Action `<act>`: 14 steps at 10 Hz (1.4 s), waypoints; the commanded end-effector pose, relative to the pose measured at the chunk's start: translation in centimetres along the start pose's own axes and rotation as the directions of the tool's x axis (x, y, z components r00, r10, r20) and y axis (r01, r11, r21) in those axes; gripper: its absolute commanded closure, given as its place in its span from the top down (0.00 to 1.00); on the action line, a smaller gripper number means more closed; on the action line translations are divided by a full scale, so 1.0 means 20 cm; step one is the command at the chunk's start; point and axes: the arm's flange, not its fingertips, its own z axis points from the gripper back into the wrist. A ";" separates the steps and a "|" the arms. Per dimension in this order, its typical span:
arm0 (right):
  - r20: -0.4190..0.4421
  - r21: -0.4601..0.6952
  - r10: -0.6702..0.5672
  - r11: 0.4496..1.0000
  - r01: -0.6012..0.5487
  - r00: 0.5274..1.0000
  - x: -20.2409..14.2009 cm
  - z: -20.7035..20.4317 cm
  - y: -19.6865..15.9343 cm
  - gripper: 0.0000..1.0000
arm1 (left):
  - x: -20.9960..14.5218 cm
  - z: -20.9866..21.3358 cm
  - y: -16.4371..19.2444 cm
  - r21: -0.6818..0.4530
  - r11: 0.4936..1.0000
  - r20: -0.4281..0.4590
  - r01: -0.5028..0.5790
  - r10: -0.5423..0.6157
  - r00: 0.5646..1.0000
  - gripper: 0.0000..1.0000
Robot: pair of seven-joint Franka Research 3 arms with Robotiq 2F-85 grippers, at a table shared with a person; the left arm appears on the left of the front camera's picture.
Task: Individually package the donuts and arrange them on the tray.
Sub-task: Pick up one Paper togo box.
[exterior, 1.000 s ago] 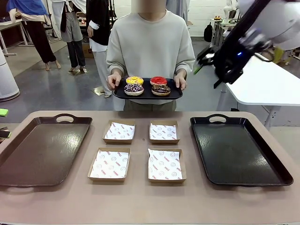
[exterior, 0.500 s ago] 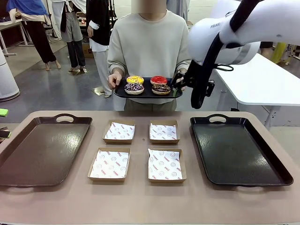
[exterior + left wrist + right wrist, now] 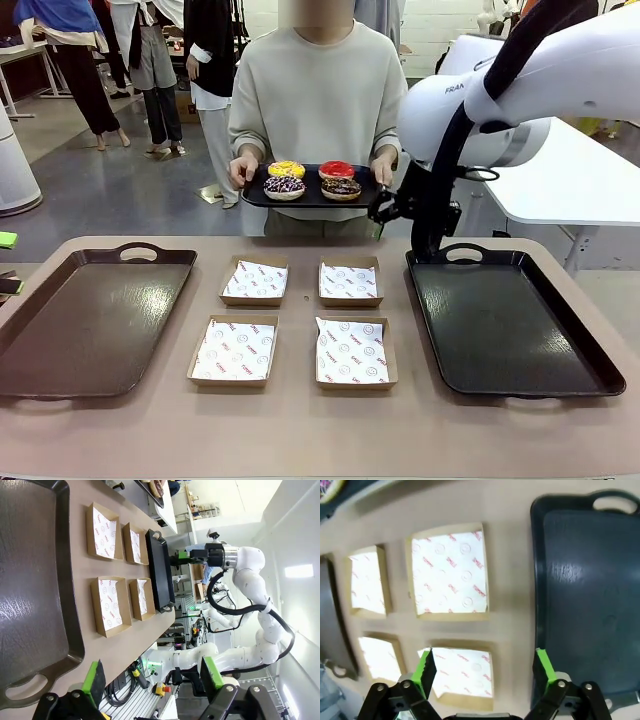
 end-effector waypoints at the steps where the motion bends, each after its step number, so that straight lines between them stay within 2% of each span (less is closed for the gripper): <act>1: -0.058 0.030 0.044 0.999 -0.043 0.997 -0.07 -0.10 -0.08 1.00 | 0.01 0.00 0.00 -0.009 1.000 0.012 0.001 -0.001 1.000 1.00; 5: -0.102 0.069 0.105 0.993 -0.098 0.989 -0.09 -0.21 -0.08 1.00 | 0.01 0.00 0.00 -0.009 1.000 0.012 0.001 -0.001 1.000 1.00; 6: -0.095 0.021 0.070 0.997 -0.069 0.993 -0.10 -0.19 -0.10 1.00 | 0.01 0.00 0.00 -0.009 1.000 0.012 0.001 -0.001 1.000 1.00; 13: -0.098 0.032 0.076 0.997 -0.073 0.992 -0.09 -0.19 -0.10 1.00 | 0.01 0.00 0.00 -0.009 1.000 0.012 0.001 -0.001 1.000 1.00; 14: -0.121 0.001 0.073 0.997 -0.073 0.990 -0.04 -0.19 -0.07 1.00 | 0.01 0.00 0.00 -0.009 1.000 0.012 0.001 -0.001 1.000 1.00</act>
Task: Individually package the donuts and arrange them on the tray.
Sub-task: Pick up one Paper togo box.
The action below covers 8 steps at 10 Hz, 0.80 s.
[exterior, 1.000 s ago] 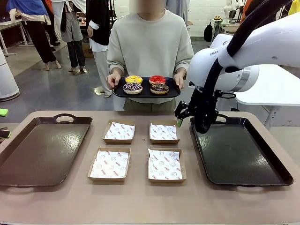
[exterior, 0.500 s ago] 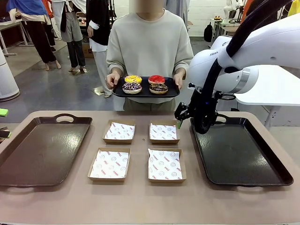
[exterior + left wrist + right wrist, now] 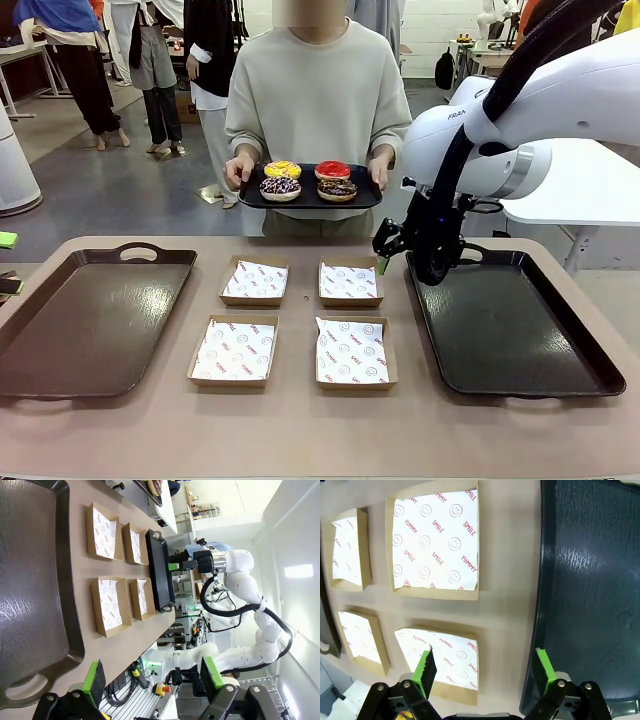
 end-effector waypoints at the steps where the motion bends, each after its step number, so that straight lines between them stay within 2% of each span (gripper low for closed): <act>1: -0.026 -0.051 -0.003 0.999 0.002 1.000 0.14 0.01 0.07 1.00 | 0.01 0.00 0.00 -0.009 1.000 0.012 0.001 -0.001 1.000 1.00; 2: -0.052 -0.079 -0.024 0.997 0.020 0.998 0.25 0.00 0.14 1.00 | 0.01 0.00 0.00 -0.009 1.000 0.012 0.001 -0.001 1.000 1.00; 5: -0.044 -0.144 0.003 0.990 -0.009 0.999 0.47 -0.06 0.26 1.00 | 0.01 0.00 0.00 -0.009 1.000 0.012 0.001 -0.001 1.000 1.00; 6: -0.033 -0.163 0.017 0.986 -0.022 0.999 0.53 -0.12 0.29 1.00 | 0.01 0.00 0.00 -0.009 1.000 0.012 0.001 -0.001 1.000 1.00; 8: 0.046 -0.218 0.015 0.976 -0.005 0.999 0.58 -0.21 0.31 1.00 | 0.01 0.00 0.00 -0.009 1.000 0.012 0.001 -0.001 1.000 1.00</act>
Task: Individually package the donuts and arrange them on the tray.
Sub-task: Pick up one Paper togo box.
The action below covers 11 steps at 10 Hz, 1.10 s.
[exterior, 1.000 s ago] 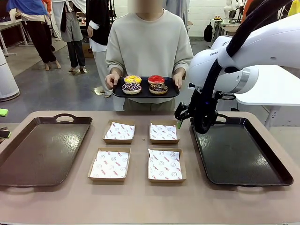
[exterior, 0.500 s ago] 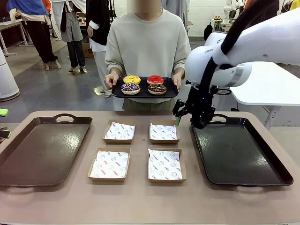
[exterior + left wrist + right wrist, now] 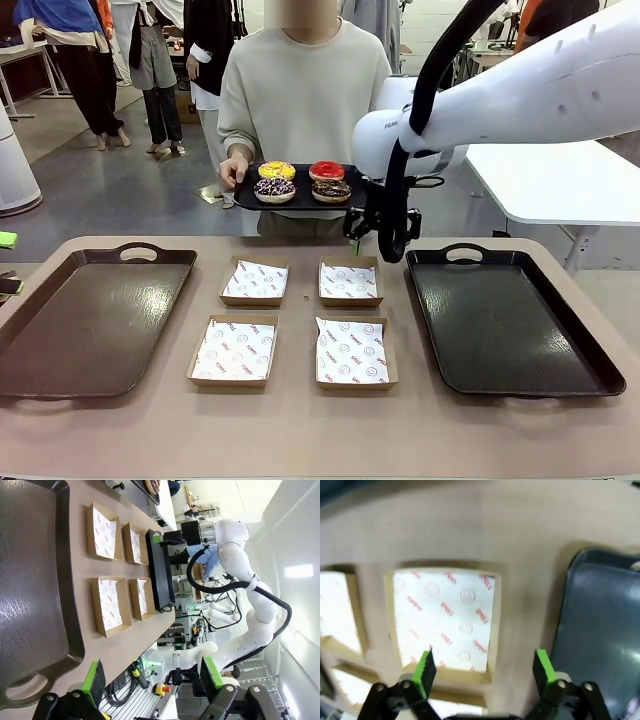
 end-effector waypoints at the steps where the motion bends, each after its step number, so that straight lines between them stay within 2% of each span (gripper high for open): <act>1: 0.054 -0.058 -0.031 0.998 0.034 0.998 0.06 -0.07 0.03 1.00 | 0.01 0.00 0.00 -0.009 1.000 0.012 0.001 -0.001 1.000 1.00; 3: 0.060 -0.060 -0.011 0.998 0.015 0.998 0.05 -0.15 0.01 1.00 | 0.01 0.00 0.00 -0.009 1.000 0.012 0.001 -0.001 1.000 1.00; 7: 0.013 -0.040 0.029 0.999 -0.028 1.000 0.02 -0.27 -0.04 1.00 | 0.01 0.00 0.00 -0.009 1.000 0.012 0.001 -0.001 1.000 1.00; 8: 0.011 -0.040 0.045 0.998 -0.045 0.999 0.01 -0.28 -0.05 0.89 | 0.01 0.00 0.00 -0.009 1.000 0.012 0.001 -0.001 1.000 1.00; 9: -0.005 -0.030 0.034 0.999 -0.034 0.999 0.01 -0.29 -0.06 0.41 | 0.01 0.00 0.00 -0.009 1.000 0.012 0.001 -0.001 1.000 1.00; 10: -0.010 -0.022 0.027 0.999 -0.027 1.000 0.01 -0.29 -0.07 0.30 | 0.01 0.00 0.00 -0.009 1.000 0.012 0.001 -0.001 1.000 1.00; 11: -0.014 -0.017 0.027 0.999 -0.027 1.000 0.01 -0.29 -0.07 0.00 | 0.01 0.00 0.00 -0.009 1.000 0.012 0.001 -0.001 1.000 1.00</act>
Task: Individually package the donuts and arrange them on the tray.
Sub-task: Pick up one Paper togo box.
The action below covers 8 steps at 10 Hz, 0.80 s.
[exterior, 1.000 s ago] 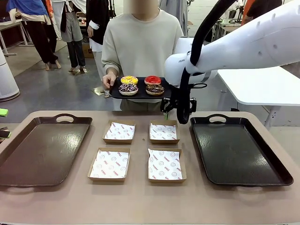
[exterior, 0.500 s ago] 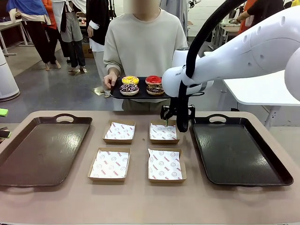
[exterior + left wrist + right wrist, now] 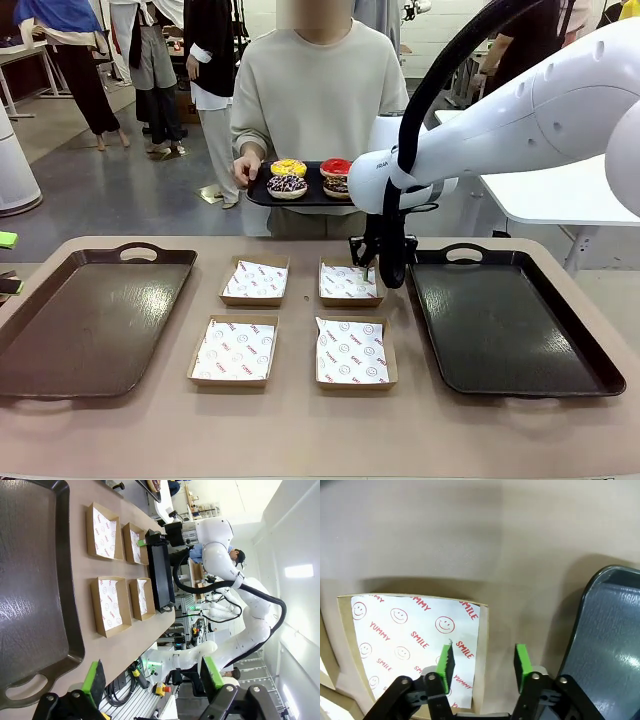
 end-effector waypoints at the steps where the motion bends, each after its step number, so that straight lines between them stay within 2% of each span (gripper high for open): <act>1: -0.002 0.034 0.007 0.999 -0.007 1.000 -0.03 0.00 -0.03 0.00 | 0.01 0.00 0.00 -0.009 1.000 0.012 0.001 -0.001 1.000 1.00; 3: -0.003 0.041 0.007 0.999 -0.007 1.000 -0.04 0.02 -0.04 0.02 | 0.01 0.00 0.00 -0.009 1.000 0.012 0.001 -0.001 1.000 1.00; 8: -0.014 0.069 -0.029 0.997 0.030 0.999 -0.10 0.10 -0.03 0.00 | 0.01 0.00 0.00 -0.009 1.000 0.012 0.001 -0.001 1.000 1.00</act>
